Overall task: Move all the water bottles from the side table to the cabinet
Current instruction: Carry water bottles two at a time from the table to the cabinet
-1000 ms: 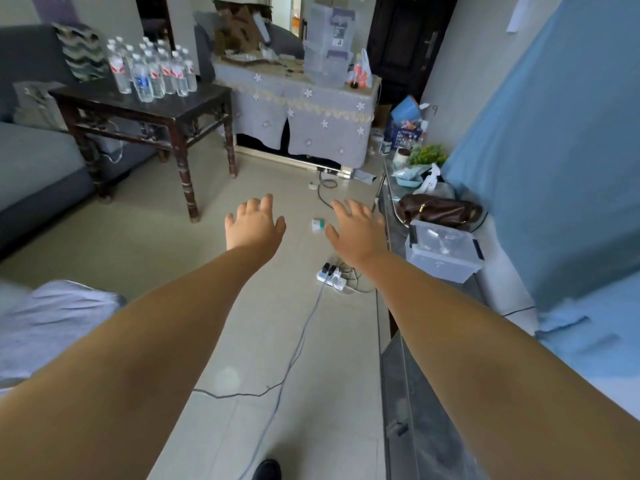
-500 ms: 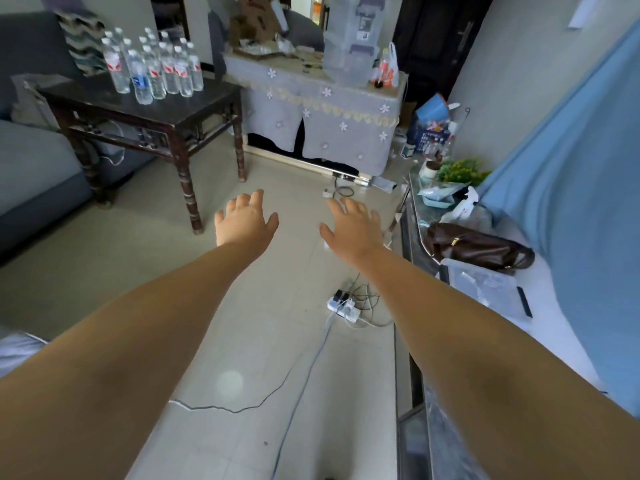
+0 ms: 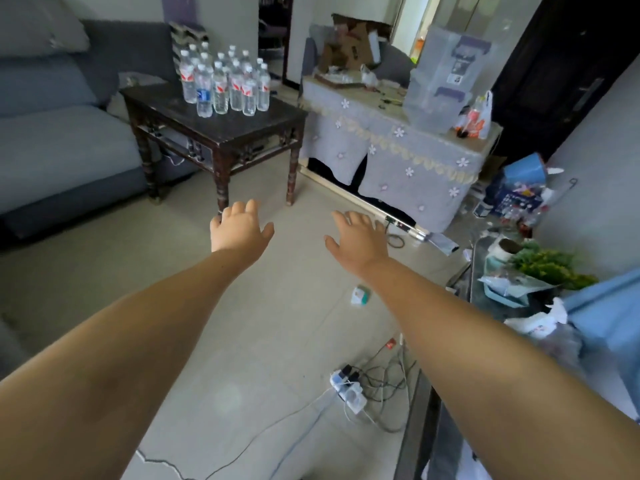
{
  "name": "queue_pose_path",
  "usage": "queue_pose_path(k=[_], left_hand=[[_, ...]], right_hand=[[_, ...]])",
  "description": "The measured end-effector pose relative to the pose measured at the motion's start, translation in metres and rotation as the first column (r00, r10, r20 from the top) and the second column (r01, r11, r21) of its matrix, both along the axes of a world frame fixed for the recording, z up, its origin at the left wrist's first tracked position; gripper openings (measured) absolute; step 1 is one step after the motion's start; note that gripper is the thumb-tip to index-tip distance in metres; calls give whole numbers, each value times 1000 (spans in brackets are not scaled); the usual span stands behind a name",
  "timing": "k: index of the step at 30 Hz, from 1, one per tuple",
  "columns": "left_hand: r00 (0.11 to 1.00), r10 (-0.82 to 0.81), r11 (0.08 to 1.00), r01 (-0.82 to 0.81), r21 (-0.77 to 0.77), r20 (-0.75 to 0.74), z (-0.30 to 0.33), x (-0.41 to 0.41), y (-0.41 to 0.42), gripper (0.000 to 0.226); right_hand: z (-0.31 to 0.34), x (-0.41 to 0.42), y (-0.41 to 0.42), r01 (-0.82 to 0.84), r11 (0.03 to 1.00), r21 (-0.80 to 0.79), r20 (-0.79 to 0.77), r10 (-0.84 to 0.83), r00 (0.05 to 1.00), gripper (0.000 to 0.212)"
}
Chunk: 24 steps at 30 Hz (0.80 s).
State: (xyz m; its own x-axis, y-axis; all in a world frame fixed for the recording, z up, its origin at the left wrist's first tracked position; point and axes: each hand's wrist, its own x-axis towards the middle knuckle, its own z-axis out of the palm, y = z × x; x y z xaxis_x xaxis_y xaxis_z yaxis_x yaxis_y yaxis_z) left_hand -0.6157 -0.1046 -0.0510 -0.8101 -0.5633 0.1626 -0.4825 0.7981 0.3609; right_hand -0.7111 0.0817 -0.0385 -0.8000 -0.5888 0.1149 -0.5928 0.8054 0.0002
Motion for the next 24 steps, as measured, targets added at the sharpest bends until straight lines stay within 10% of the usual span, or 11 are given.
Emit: queue_pose_path(k=[24], left_hand=[[987,158,987,-158,10,10,-3,-308,-214,58]], right_hand=[[-19,-343,-254,-121,992,-40,104,125,987,48]])
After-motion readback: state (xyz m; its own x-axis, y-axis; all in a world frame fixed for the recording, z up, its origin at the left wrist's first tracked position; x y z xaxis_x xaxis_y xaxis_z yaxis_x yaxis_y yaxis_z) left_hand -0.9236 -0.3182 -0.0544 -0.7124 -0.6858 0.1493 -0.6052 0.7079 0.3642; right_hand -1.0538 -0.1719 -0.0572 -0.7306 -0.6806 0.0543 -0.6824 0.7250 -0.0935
